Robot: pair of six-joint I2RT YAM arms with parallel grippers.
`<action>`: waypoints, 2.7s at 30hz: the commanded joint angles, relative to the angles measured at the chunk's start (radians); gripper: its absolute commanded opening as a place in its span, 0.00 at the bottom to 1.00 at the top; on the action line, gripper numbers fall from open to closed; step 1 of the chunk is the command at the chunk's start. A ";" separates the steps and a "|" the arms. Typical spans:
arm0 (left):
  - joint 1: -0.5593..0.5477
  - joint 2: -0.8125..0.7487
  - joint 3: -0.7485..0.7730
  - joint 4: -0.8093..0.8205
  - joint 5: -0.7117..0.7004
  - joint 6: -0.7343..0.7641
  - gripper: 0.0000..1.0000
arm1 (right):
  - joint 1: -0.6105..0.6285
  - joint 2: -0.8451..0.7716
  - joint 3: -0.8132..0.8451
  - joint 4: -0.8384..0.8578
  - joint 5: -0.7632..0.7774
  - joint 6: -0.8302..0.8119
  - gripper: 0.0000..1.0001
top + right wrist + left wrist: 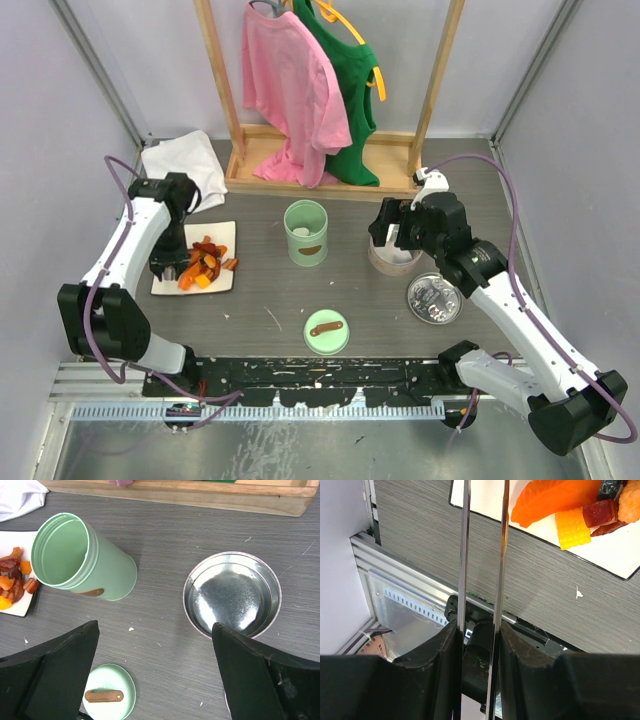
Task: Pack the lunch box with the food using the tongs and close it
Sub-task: Pick up the fake food from the plate, then place the fake food in the packing box.
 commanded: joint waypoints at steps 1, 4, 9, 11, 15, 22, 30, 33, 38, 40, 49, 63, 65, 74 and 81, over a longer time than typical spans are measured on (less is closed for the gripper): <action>0.008 0.004 -0.010 0.021 -0.028 0.000 0.34 | -0.005 -0.012 0.040 0.032 0.020 -0.017 1.00; 0.009 0.003 -0.021 0.025 -0.038 -0.003 0.33 | -0.005 -0.012 0.042 0.032 0.020 -0.018 1.00; 0.010 -0.004 -0.033 0.033 -0.041 -0.003 0.32 | -0.005 -0.014 0.043 0.033 0.020 -0.019 1.00; 0.011 -0.015 -0.029 0.036 -0.047 -0.002 0.30 | -0.005 -0.021 0.041 0.033 0.021 -0.019 1.00; 0.011 -0.042 -0.006 0.027 -0.056 -0.009 0.28 | -0.004 -0.029 0.040 0.032 0.019 -0.012 1.00; 0.011 -0.121 0.042 0.031 -0.066 -0.028 0.23 | -0.005 -0.039 0.041 0.024 0.017 -0.001 1.00; 0.011 -0.165 0.120 0.015 0.015 -0.015 0.21 | -0.005 -0.043 0.041 0.021 0.010 0.017 1.00; 0.011 -0.182 0.138 0.019 0.074 -0.015 0.20 | -0.005 -0.044 0.041 0.022 0.003 0.027 1.00; 0.011 -0.244 0.164 0.051 0.238 -0.016 0.20 | -0.005 -0.055 0.039 0.021 0.003 0.055 1.00; 0.010 -0.252 0.170 0.066 0.310 -0.017 0.19 | -0.005 -0.054 0.038 0.021 -0.001 0.068 1.00; 0.002 -0.325 0.163 0.194 0.619 -0.036 0.18 | -0.005 -0.048 0.016 0.052 -0.048 0.163 1.00; -0.184 -0.386 0.110 0.339 0.746 -0.117 0.18 | -0.005 -0.058 -0.018 0.073 -0.085 0.252 1.00; -0.249 -0.387 0.107 0.362 0.732 -0.135 0.18 | -0.005 -0.058 -0.019 0.074 -0.097 0.257 1.00; -0.408 -0.348 0.085 0.382 0.679 -0.150 0.18 | -0.005 -0.062 -0.029 0.082 -0.111 0.280 1.00; -0.464 -0.272 0.117 0.366 0.651 -0.131 0.19 | -0.005 -0.068 -0.033 0.082 -0.101 0.279 1.00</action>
